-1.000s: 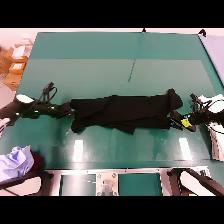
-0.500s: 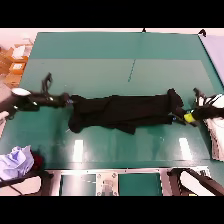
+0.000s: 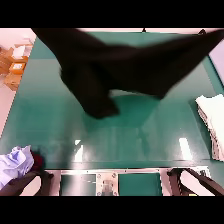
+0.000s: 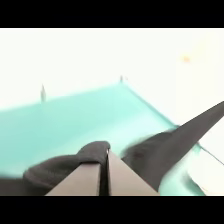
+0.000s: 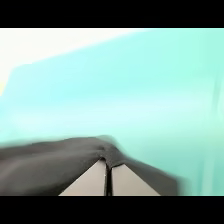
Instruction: Fold the shirts.
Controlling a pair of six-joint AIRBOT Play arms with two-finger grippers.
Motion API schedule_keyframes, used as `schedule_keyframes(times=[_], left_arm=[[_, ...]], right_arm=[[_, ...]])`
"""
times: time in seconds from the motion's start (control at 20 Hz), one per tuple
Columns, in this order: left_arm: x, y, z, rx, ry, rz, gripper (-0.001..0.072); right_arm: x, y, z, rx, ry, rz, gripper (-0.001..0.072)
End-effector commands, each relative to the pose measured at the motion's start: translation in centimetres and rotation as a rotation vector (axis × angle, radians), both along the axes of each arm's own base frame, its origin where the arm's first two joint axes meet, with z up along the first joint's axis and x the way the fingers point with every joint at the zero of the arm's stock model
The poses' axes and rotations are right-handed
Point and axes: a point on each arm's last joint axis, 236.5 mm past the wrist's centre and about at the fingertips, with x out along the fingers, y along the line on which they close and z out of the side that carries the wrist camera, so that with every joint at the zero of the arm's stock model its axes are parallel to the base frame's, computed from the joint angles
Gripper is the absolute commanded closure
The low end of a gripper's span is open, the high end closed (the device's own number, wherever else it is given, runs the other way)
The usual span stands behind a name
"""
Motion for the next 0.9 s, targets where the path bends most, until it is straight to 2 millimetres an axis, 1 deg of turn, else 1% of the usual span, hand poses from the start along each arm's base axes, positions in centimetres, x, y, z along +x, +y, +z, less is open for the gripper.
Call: schedule_keyframes(times=[0.0, 0.05, 0.1, 0.15, 0.2, 0.25, 0.35, 0.4, 0.45, 0.5, 0.55, 0.6, 0.65, 0.7, 0.75, 0.85], left_arm=[[-9.3, 1.0, 10.3, 0.033, -0.274, 0.147, 0.0678], [-10.7, 1.3, 11.4, 0.038, -0.306, 0.175, 0.0678], [-11.6, 1.6, 12.1, 0.042, -0.327, 0.202, 0.0678], [-11.9, 2.0, 12.4, 0.040, -0.326, 0.225, 0.0678], [-11.8, 2.5, 12.2, 0.035, -0.310, 0.248, 0.0678], [-11.3, 3.1, 11.7, 0.033, -0.277, 0.278, 0.0678], [-9.6, 5.3, 9.7, 0.046, -0.187, 0.370, 0.0678], [-8.4, 6.3, 8.6, 0.060, -0.147, 0.406, 0.0678], [-7.3, 6.9, 7.4, 0.073, -0.109, 0.425, 0.0678], [-6.0, 7.3, 5.9, 0.079, -0.064, 0.432, 0.0678], [-4.2, 7.5, 4.0, 0.079, -0.006, 0.429, 0.0678], [-2.0, 7.9, 1.4, 0.084, 0.069, 0.424, 0.0678], [0.4, 8.2, -1.6, 0.092, 0.155, 0.417, 0.0678], [2.8, 8.3, -4.6, 0.100, 0.232, 0.399, 0.0678], [5.4, 8.1, -7.8, 0.107, 0.300, 0.363, 0.0678], [10.2, 7.5, -13.9, 0.077, 0.423, 0.299, 0.0678]], right_arm=[[-6.8, 0.9, 13.2, -0.077, -0.391, -0.085, 0.0699], [-8.2, 0.9, 14.7, -0.091, -0.448, -0.115, 0.0699], [-9.5, 1.0, 15.6, -0.107, -0.489, -0.138, 0.0699], [-10.5, 1.1, 16.1, -0.122, -0.516, -0.152, 0.0699], [-11.2, 1.0, 16.4, -0.152, -0.536, -0.168, 0.0699], [-11.4, 0.8, 16.2, -0.164, -0.535, -0.183, 0.0699], [-10.7, 0.4, 14.9, -0.153, -0.498, -0.186, 0.0700], [-9.7, 0.1, 13.7, -0.135, -0.462, -0.180, 0.0699], [-8.5, -0.2, 12.3, -0.107, -0.421, -0.170, 0.0699], [-7.0, -0.6, 10.2, -0.071, -0.364, -0.157, 0.0700], [-5.4, -0.9, 7.9, -0.048, -0.310, -0.134, 0.0699], [-3.6, -1.0, 5.3, -0.007, -0.253, -0.103, 0.0699], [-1.8, -1.3, 2.7, 0.037, -0.202, -0.083, 0.0699], [0.3, -1.9, -0.5, 0.083, -0.143, -0.071, 0.0699], [2.2, -2.6, -3.7, 0.112, -0.084, -0.076, 0.0699], [6.1, -3.5, -11.1, 0.172, 0.048, -0.085, 0.0699]])
